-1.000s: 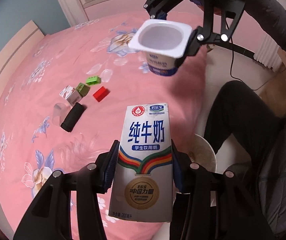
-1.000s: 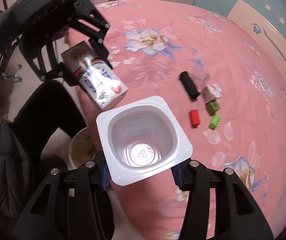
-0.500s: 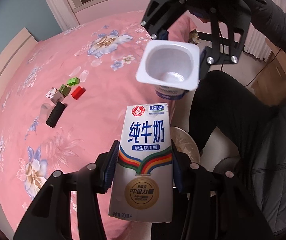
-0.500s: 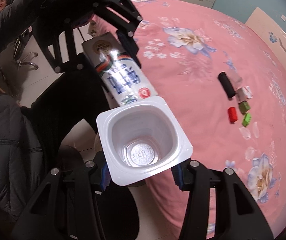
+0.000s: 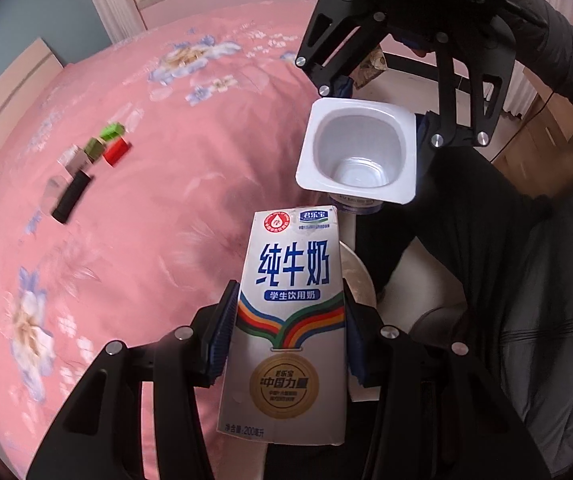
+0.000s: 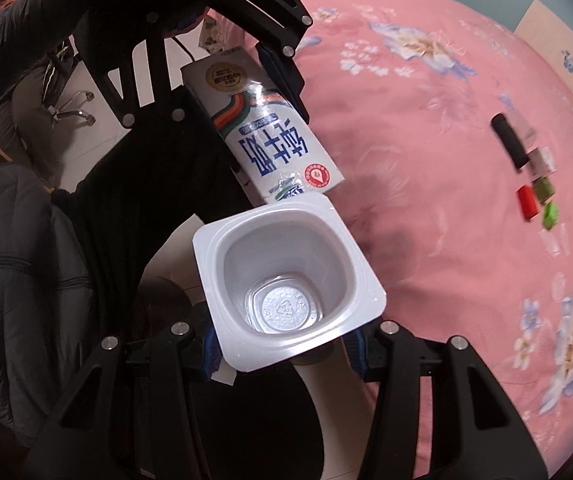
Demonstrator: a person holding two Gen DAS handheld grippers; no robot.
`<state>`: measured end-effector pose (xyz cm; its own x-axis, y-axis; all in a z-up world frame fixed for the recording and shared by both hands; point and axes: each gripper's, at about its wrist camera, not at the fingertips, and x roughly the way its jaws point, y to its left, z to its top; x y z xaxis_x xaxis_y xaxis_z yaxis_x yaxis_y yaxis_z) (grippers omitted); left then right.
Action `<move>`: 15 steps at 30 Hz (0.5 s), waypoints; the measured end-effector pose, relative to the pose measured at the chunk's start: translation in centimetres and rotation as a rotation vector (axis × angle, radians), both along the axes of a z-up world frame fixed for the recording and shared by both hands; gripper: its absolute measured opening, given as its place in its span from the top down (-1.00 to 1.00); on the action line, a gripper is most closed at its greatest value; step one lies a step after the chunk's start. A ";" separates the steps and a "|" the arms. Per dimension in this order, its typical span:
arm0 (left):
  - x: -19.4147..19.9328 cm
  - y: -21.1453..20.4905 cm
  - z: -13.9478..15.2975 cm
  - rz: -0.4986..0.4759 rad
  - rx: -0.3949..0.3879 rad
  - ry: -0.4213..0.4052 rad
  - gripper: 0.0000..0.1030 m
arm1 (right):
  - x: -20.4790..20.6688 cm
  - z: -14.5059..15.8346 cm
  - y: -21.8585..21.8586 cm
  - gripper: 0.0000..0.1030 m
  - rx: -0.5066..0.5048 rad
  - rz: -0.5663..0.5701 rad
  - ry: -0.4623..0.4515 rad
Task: Collect trash
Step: 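Carry the milk carton and yogurt cup with both tools over the floor bowl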
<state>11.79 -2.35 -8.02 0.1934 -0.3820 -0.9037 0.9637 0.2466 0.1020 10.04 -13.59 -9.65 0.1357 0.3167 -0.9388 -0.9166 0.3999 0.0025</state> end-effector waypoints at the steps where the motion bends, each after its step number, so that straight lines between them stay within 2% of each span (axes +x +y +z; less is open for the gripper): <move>1: -0.1 0.1 -0.5 0.002 0.003 0.003 0.03 | -0.1 -0.6 0.0 0.03 0.001 0.002 0.013; 15: 1.1 -0.6 -7.8 0.026 0.021 0.134 0.03 | 1.0 -7.4 0.6 0.03 -0.047 0.015 0.139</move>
<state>12.90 -2.90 -15.81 0.0803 -0.3593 -0.9297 0.9624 0.2708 -0.0216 11.08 -12.95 -17.03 -0.0011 0.2726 -0.9621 -0.9146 0.3887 0.1111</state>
